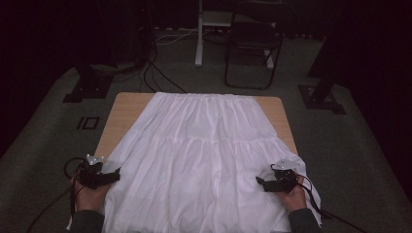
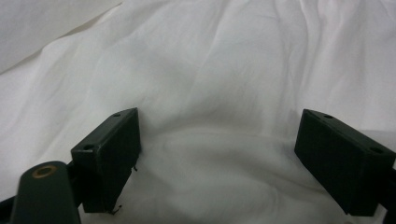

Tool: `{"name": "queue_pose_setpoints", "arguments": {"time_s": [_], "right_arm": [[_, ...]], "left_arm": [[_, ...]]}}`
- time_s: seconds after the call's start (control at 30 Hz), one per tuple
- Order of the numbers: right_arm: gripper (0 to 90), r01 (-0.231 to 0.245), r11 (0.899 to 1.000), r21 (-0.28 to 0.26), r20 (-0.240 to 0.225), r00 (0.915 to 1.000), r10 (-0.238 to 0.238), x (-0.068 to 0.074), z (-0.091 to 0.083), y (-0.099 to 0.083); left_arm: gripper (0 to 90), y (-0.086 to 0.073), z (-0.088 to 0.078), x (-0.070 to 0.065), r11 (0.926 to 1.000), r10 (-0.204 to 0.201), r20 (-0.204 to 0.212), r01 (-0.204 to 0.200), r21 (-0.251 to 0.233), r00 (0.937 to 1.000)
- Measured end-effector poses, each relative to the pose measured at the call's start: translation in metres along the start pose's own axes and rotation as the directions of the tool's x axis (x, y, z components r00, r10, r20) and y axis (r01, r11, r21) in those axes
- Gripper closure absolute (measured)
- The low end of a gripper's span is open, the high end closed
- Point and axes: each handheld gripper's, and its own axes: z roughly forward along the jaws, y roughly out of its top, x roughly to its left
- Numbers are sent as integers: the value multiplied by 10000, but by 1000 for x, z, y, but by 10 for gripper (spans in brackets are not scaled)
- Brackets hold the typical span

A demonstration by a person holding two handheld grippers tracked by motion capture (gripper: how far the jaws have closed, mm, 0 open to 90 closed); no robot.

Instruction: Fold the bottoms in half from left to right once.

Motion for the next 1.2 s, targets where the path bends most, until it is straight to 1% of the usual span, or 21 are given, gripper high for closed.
{"name": "queue_pose_setpoints", "arguments": {"time_s": [0.1, 0.17, 0.2, 0.23, 0.3, 0.33, 0.37, 0.43, 0.57, 0.67, 0.7, 0.8, 0.87, 0.9, 0.93, 0.97, 1.0, 1.03, 1.07, 1.1, 1.2], "right_arm": [[136, 7, 10000, -1, 3, 10000, -7, 0, 0, 0], [138, 4, 10000, -4, 6, 10000, -4, 0, 0, 0], [160, 26, 10000, -25, 14, 10000, -26, 1, -1, -1], [160, 26, 10000, -25, 14, 10000, -26, 1, -1, -1], [217, 53, 9999, -123, -24, 10000, -53, 2, -2, -2], [246, 73, 9998, -176, -27, 10000, -73, 2, -4, -3], [256, 75, 9998, -196, -15, 10000, -76, 2, -4, -3], [274, 9, 9997, -234, 22, 10000, -9, 2, -4, -3], [307, -84, 9996, -271, 122, 9999, 87, 2, -5, -4], [322, -92, 9995, -306, 168, 9998, 97, 2, -6, -4], [322, -92, 9995, -306, 168, 9998, 97, 2, -6, -4], [377, -116, 9995, -285, 204, 9997, 122, 3, -9, -5], [377, -132, 9997, -192, 354, 9993, 138, 2, -10, -5], [377, -132, 9997, -192, 354, 9993, 138, 2, -10, -5], [376, -161, 9997, -190, 579, 9982, 172, 1, -14, -4], [373, -162, 9996, -229, 610, 9980, 176, 0, -16, -4], [360, -203, 9994, -289, 691, 9974, 223, -1, -19, -4], [353, -229, 9992, -341, 741, 9969, 254, -2, -21, -4], [350, -283, 9988, -412, 821, 9961, 316, -3, -25, -4], [347, -325, 9985, -442, 845, 9958, 362, -4, -28, -4], [335, -336, 9985, -444, 1076, 9935, 382, -8, -36, -7]], "left_arm": [[112, 1, 0, -3, 9999, 159, 131, -159, 52, 9998], [247, 1, -2, -4, 9997, 245, 177, -244, -15, 9995], [497, 1, -7, -1, 9989, 411, 448, -401, -228, 9981], [646, 1, -7, -1, 9989, 411, 448, -401, -228, 9981], [828, 0, -10, 4, 9994, 277, 372, -268, -223, 9989], [864, 0, -13, 7, 9992, 371, -476, -378, -129, 9982], [870, 0, -13, 7, 9992, 371, -476, -378, -129, 9982], [875, 0, -23, 19, 9983, -116, -1503, 28, -580, 9886], [877, 1, -29, 28, 9967, -413, -1957, 269, -760, 9798], [878, 7, -25, 38, 9986, -43, -2444, -90, -530, 9697], [879, 7, -25, 38, 9986, -43, -2444, -90, -530, 9697], [881, 19, -24, 59, 9991, -136, -3098, 7, -418, 9507], [883, 25, -24, 71, 9987, -407, -3709, 269, -422, 9278], [884, 25, -24, 71, 9987, -407, -3709, 269, -422, 9278], [885, 30, -25, 86, 9946, -1031, -4524, 865, -573, 8858], [886, 30, -25, 86, 9946, -1031, -4524, 865, -573, 8858], [886, 34, -28, 97, 9893, -1454, -5143, 1289, -679, 8452], [886, 36, -32, 103, 9845, -1746, -5546, 1552, -822, 8136], [886, 38, -34, 106, 9823, -1847, -5723, 1679, -826, 7990], [887, 40, -39, 108, 9808, -1937, -5691, 1717, -927, 7992], [885, 42, -49, 99, 9858, -1658, -5380, 1239, -1135, 8265]]}}
